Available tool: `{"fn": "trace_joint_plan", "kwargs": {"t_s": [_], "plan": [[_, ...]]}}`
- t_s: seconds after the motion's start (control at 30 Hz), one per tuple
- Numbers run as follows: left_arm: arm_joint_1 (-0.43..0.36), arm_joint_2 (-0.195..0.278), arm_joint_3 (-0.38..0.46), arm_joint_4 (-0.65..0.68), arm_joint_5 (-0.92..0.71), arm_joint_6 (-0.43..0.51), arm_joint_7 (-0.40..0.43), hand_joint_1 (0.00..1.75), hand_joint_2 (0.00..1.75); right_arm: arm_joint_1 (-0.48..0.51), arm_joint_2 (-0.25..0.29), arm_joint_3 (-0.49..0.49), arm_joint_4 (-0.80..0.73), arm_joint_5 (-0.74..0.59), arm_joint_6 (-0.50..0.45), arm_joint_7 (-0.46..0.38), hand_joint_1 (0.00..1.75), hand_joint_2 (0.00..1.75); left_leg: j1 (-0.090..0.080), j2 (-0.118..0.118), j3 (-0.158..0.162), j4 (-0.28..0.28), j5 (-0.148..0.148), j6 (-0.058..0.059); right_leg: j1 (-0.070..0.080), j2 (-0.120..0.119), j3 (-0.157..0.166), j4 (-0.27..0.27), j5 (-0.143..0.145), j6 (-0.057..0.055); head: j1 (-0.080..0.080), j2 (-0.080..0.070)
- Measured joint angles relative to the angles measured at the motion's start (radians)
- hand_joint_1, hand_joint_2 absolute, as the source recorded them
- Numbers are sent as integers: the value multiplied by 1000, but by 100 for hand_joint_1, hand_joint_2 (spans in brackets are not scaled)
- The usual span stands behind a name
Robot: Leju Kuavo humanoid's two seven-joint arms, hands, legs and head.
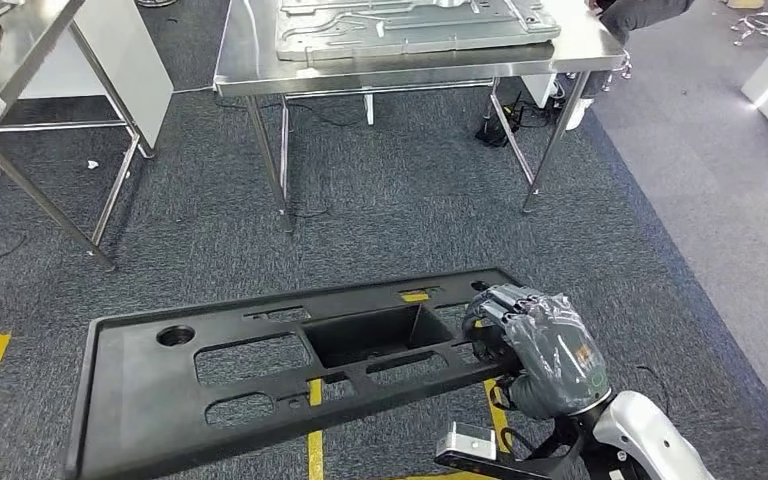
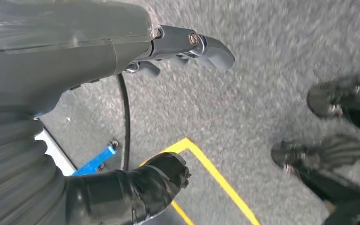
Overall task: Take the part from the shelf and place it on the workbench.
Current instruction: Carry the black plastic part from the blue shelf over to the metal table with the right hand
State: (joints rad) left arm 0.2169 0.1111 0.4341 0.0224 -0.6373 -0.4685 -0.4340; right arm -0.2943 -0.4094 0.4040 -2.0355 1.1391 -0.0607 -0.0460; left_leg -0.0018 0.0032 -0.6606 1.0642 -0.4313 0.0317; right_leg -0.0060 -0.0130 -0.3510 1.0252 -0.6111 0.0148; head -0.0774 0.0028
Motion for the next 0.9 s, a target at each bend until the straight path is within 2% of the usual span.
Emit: {"fn": "trace_joint_plan", "kwargs": {"t_s": [0.03, 0.07, 0.1, 0.13, 0.17, 0.2, 0.23, 0.27, 0.3, 0.37, 0.4, 0.43, 0.47, 0.5, 0.53, 0.57, 0.6, 0.63, 0.67, 0.7, 0.73, 0.77, 0.8, 0.83, 0.87, 0.9], "plan": [[-1, 0, 0, 0, 0, 0, 0, 0, 175, -4, 0, -2, 0, 0, 1, 1, 175, 175, 3, -2, 24, -14, -10, 6, 0, 2, -32, 65, 30, 4, 2, 0], [-2, 1, 0, 0, 0, 0, 0, 0, 175, -7, 0, -3, -1, 0, 3, 1, 175, 175, 7, -4, 50, -30, -20, 11, -1, 5, -83, 140, 51, 8, 3, 0], [-3, 2, 0, 0, 0, -1, 0, 0, 175, -8, 1, -4, 0, 0, 4, 1, 175, 175, 10, -6, 76, -44, -31, 13, -3, 7, -140, 208, 51, 10, 5, 0], [-5, 3, 0, 0, 0, -1, 0, 0, 175, -10, 2, -5, 1, 0, 6, 1, 175, 175, 12, -9, 104, -57, -44, 14, -4, 8, -194, 256, 26, 13, 6, 0], [-7, 3, 0, 0, 0, -1, 1, 0, 175, -10, 3, -6, 2, 0, 7, 1, 175, 175, 13, -13, 131, -67, -58, 14, -6, 9, -240, 278, -19, 15, 6, 0], [-8, 3, 0, 0, 0, -1, 1, 0, 175, -10, 3, -6, 3, 0, 8, 1, 175, 175, 14, -19, 161, -76, -74, 12, -7, 9, -276, 277, -69, 16, 6, 0], [-8, 3, 0, 0, 0, -1, 2, 0, 175, -11, 4, -6, 4, 0, 9, 1, 175, 175, 15, -23, 191, -84, -91, 10, -8, 9, -304, 257, -107, 17, 6, 0], [-8, 3, -1, 0, 0, -2, 2, 0, 175, -11, 4, -6, 6, 0, 10, 1, 175, 175, 15, -27, 219, -89, -109, 7, -8, 9, -323, 222, -115, 17, 6, 0], [-7, 3, -1, 0, 0, -2, 3, 0, 175, -12, 4, -6, 7, 0, 11, 1, 175, 175, 16, -29, 246, -93, -129, 5, -8, 8, -337, 170, -74, 16, 6, 0], [-8, 4, -1, 0, 0, -2, 3, 0, 175, -11, 4, -6, 11, 1, 13, 2, 175, 175, 14, -33, 293, -98, -169, -2, -7, 5, -352, 74, 106, 12, 9, 0], [-9, 5, -1, 0, 1, -3, 3, 0, 175, -12, 4, -6, 12, 1, 15, 2, 175, 175, 12, -35, 311, -106, -186, -8, -5, 4, -350, 47, 179, 8, 10, 0], [-11, 6, -1, 0, 1, -3, 3, 0, 175, -15, 4, -7, 13, 1, 16, 2, 175, 175, 10, -37, 328, -109, -193, -15, -4, 5, -344, 37, 213, 2, 10, 0], [-12, 8, -1, 0, 1, -3, 3, 0, 175, -19, 4, -7, 13, 1, 17, 3, 175, 175, 8, -37, 334, -106, -191, -22, -3, 7, -333, 37, 205, -6, 9, 0], [-13, 9, -2, 0, 1, -3, 3, 0, 175, -23, 4, -8, 12, 1, 17, 3, 175, 175, 9, -33, 330, -81, -176, -29, -4, 11, -319, 33, 196, -14, 7, 0], [-15, 10, -2, 0, 0, -3, 3, 0, 175, -26, 4, -8, 12, 1, 17, 3, 175, 175, 10, -28, 307, -28, -153, -35, -4, 13, -305, 28, 187, -23, 5, 0], [-17, 10, -2, 0, 0, -3, 3, 0, 175, -28, 5, -8, 12, 1, 18, 4, 175, 175, 11, -22, 267, 41, -137, -39, -3, 14, -289, 23, 179, -32, 3, 0], [-18, 11, -2, 0, 0, -3, 3, 0, 175, -28, 5, -8, 12, 2, 18, 4, 175, 175, 12, -17, 216, 117, -137, -42, -2, 14, -270, 17, 167, -39, 2, 0], [-19, 11, -2, 0, 1, -3, 3, 0, 175, -28, 6, -8, 13, 2, 18, 4, 175, 175, 12, -13, 163, 179, -161, -44, 0, 13, -249, 10, 154, -44, 1, 0], [-18, 11, -2, 0, 1, -3, 3, 0, 175, -28, 6, -8, 13, 2, 18, 4, 175, 175, 12, -12, 116, 217, -206, -43, 3, 14, -225, 3, 140, -48, 1, 0], [-17, 11, -2, 0, 0, -3, 3, 0, 175, -28, 7, -8, 13, 2, 18, 3, 175, 175, 10, -11, 78, 230, -258, -41, 7, 15, -201, -3, 125, -50, 1, 0], [-15, 11, -2, 0, 0, -3, 3, 0, 175, -28, 7, -8, 13, 2, 19, 3, 175, 175, 8, -11, 51, 219, -298, -35, 12, 16, -178, -8, 110, -53, 1, 0], [-13, 10, -2, 0, 0, -3, 4, 0, 175, -28, 7, -8, 13, 2, 19, 3, 175, 175, 4, -11, 32, 188, -309, -26, 18, 16, -155, -11, 95, -55, 1, 0], [-11, 10, -2, 0, 0, -3, 4, 0, 175, -28, 7, -8, 13, 2, 19, 3, 175, 175, -3, -11, 21, 141, -282, -11, 25, 17, -135, -15, 80, -58, 1, 0], [-7, 14, -2, 0, 0, -3, 4, 0, 175, -27, 7, -8, 14, 2, 19, 3, 175, 175, -15, -13, 17, 86, -206, 15, 28, 17, -119, -17, 65, -61, 4, 0], [-3, 17, -2, 0, 0, -3, 4, 0, 175, -27, 8, -7, 15, 2, 20, 3, 175, 175, -29, -17, 20, 34, -114, 39, 32, 19, -104, -19, 50, -60, 10, 0], [-1, 21, -3, 1, 0, -3, 4, 0, 175, -26, 9, -7, 16, 2, 20, 3, 175, 175, -42, -19, 28, -5, -43, 56, 29, 22, -92, -25, 38, -58, 16, 0]]}}
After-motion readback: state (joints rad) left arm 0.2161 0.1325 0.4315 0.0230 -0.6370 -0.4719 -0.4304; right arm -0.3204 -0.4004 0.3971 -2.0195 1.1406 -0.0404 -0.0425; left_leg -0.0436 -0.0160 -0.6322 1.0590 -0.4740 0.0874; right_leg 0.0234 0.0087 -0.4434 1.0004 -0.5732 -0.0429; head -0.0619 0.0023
